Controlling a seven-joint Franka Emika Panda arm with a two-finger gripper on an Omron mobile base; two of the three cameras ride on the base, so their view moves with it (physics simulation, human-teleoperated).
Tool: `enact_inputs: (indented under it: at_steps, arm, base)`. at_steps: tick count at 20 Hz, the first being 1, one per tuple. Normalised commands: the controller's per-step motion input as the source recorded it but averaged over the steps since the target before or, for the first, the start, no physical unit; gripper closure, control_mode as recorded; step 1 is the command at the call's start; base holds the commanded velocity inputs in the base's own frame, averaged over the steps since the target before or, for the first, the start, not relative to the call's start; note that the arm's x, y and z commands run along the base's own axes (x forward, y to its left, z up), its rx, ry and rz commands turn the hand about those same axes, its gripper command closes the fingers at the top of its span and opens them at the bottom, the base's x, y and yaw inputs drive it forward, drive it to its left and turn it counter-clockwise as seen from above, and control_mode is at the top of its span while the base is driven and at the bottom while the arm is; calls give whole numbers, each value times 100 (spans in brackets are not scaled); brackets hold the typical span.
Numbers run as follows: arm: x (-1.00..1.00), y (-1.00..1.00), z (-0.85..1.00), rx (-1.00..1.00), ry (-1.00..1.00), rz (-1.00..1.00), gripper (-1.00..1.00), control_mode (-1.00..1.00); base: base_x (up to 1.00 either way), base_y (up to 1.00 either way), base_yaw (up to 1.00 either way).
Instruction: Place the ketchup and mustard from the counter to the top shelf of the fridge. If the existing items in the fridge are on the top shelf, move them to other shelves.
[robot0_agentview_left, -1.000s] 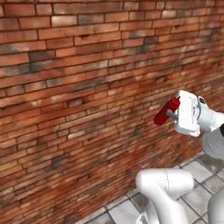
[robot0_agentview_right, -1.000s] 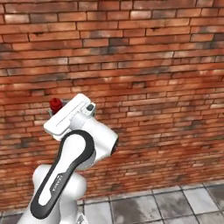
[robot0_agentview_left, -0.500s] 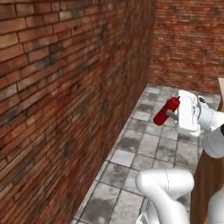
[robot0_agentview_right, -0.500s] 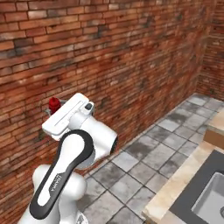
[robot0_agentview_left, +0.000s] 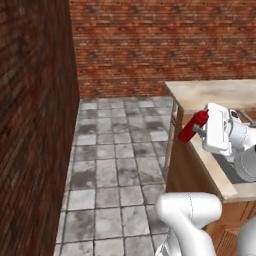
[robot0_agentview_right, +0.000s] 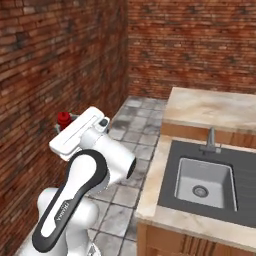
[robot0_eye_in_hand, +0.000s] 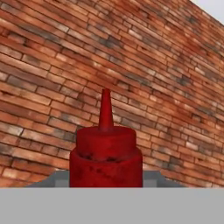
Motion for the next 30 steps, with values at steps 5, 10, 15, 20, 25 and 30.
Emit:
enact_inputs:
  at_steps: [5,10,15,20,25,30]
  arm:
    - [0,0,0,0,0,0,100,100]
    - [0,0,0,0,0,0,100,100]
    - [0,0,0,0,0,0,100,100]
    - [0,0,0,0,0,0,100,100]
    - [0,0,0,0,0,0,100,100]
    - [0,0,0,0,0,0,100,100]
  base:
    - [100,3,-23]
    - [100,24,-17]
    - [100,65,-13]
    - [100,29,-13]
    - [100,18,-5]
    - [100,9,-1]
